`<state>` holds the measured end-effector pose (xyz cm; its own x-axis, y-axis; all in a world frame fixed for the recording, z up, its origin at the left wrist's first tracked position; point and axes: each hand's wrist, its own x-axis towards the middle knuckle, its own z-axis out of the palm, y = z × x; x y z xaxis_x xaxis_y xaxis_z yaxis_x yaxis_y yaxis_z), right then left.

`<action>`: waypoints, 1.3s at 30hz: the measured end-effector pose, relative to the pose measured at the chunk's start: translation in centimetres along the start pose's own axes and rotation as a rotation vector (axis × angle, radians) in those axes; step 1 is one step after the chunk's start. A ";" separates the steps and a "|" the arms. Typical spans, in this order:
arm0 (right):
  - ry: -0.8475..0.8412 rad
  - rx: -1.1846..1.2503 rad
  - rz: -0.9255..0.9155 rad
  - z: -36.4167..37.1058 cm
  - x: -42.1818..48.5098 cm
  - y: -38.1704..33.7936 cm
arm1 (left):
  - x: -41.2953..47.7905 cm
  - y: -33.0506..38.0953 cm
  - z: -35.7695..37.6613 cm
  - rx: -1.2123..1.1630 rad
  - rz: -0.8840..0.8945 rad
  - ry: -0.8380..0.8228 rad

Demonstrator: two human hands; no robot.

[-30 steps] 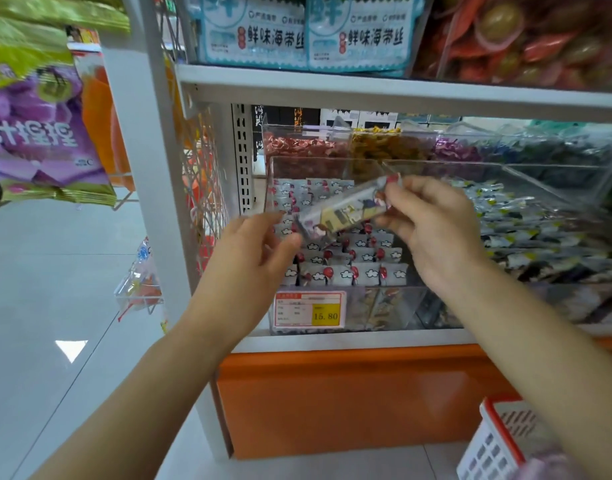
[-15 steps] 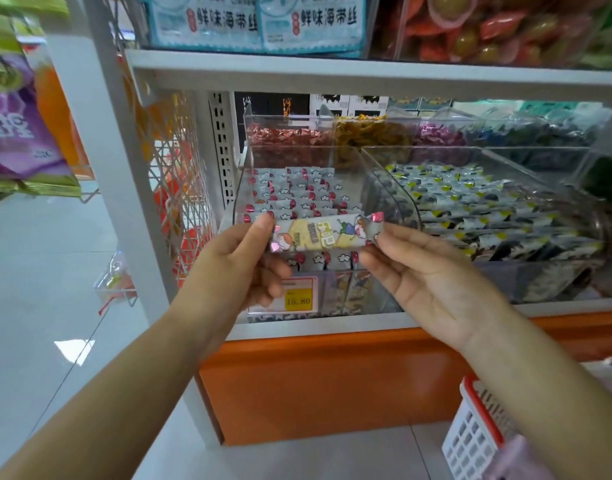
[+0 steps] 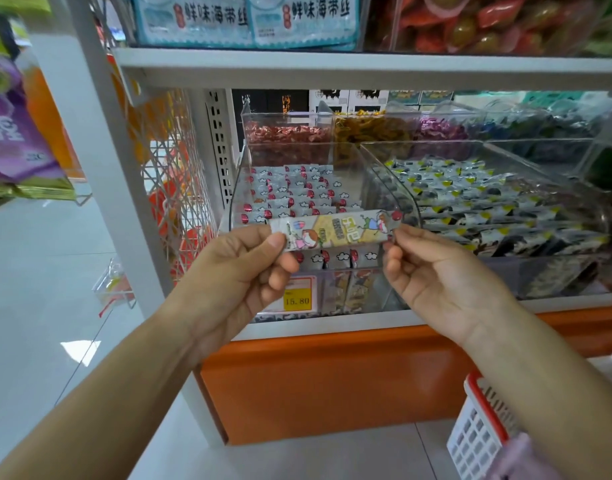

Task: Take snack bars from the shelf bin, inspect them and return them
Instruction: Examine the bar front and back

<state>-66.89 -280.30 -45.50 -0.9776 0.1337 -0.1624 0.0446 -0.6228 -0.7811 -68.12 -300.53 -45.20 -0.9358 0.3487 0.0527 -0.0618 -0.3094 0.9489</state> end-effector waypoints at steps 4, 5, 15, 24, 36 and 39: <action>0.009 -0.001 -0.032 0.0 0.0 -0.2 | -0.2 -0.1 -0.2 -0.018 0.019 -0.089; 0.006 -0.023 -0.054 0.1 0.0 -0.2 | -0.2 -0.1 -0.3 -0.011 0.025 -0.102; -0.125 -0.485 -0.280 -0.3 -0.3 0.4 | -0.1 -0.4 -0.6 0.289 0.073 -0.030; -0.219 -0.738 -0.384 -0.1 -0.5 1.1 | -0.2 -0.1 -0.5 0.455 0.117 0.080; -0.208 -0.903 -0.592 0.3 -0.7 1.3 | -0.4 -0.2 0.0 0.612 0.095 0.070; -0.233 -0.866 -0.501 0.4 -0.6 1.4 | -0.4 0.0 0.0 0.651 0.099 0.098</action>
<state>-66.28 -281.58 -46.26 -0.9362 0.0148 0.3512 -0.3371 0.2461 -0.9088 -67.75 -300.65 -45.18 -0.9555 0.2542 0.1499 0.2195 0.2724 0.9368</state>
